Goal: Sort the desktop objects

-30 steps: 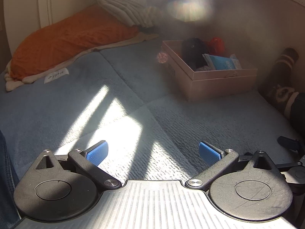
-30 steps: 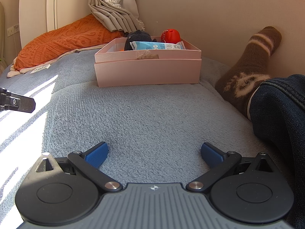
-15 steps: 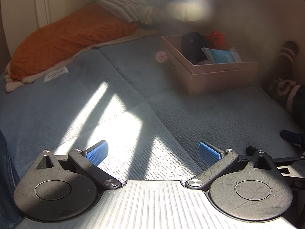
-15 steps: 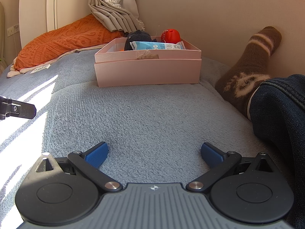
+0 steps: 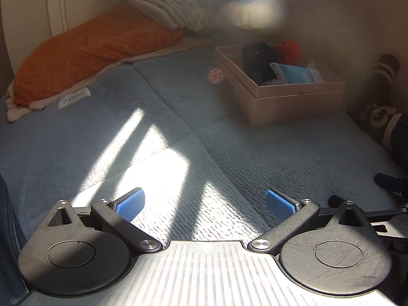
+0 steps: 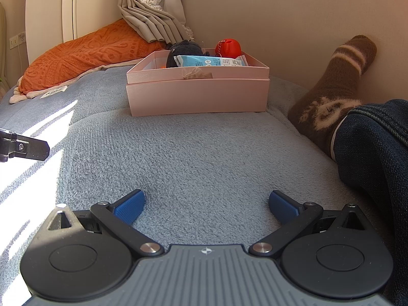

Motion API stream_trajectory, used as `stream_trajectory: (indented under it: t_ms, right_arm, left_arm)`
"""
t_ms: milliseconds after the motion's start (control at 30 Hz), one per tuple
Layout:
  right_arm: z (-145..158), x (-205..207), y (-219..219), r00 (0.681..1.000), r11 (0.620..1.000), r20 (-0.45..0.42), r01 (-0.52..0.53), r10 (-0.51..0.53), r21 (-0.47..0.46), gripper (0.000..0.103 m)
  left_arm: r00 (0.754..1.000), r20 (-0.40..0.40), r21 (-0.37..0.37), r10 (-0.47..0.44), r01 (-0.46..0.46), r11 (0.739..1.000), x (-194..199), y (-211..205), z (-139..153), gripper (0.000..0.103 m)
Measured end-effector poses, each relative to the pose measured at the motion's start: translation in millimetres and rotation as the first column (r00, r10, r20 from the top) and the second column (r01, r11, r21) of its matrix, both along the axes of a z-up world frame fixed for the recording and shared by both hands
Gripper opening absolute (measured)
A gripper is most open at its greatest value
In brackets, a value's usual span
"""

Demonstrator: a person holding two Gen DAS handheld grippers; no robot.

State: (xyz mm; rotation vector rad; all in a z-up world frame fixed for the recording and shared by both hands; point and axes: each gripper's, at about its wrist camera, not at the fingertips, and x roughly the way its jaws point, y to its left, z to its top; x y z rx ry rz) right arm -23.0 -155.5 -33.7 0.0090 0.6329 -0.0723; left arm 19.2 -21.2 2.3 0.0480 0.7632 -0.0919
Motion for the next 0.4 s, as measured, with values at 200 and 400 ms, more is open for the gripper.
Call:
stream_trajectory:
  t_ms: [200, 400]
  right_arm:
    - [0.0, 0.0, 0.0, 1.0, 1.0, 0.0, 0.0, 0.0, 0.0, 0.103]
    - [0.0, 0.0, 0.0, 1.0, 1.0, 0.0, 0.0, 0.0, 0.0, 0.103]
  left_arm:
    - [1.0, 0.0, 0.001, -0.022, 0.022, 1.0, -1.9, -2.7, -0.4, 0.103]
    - [0.999, 0.024, 0.003, -0.035, 0.035, 0.999, -6.4, -2.0, 6.4, 0.103]
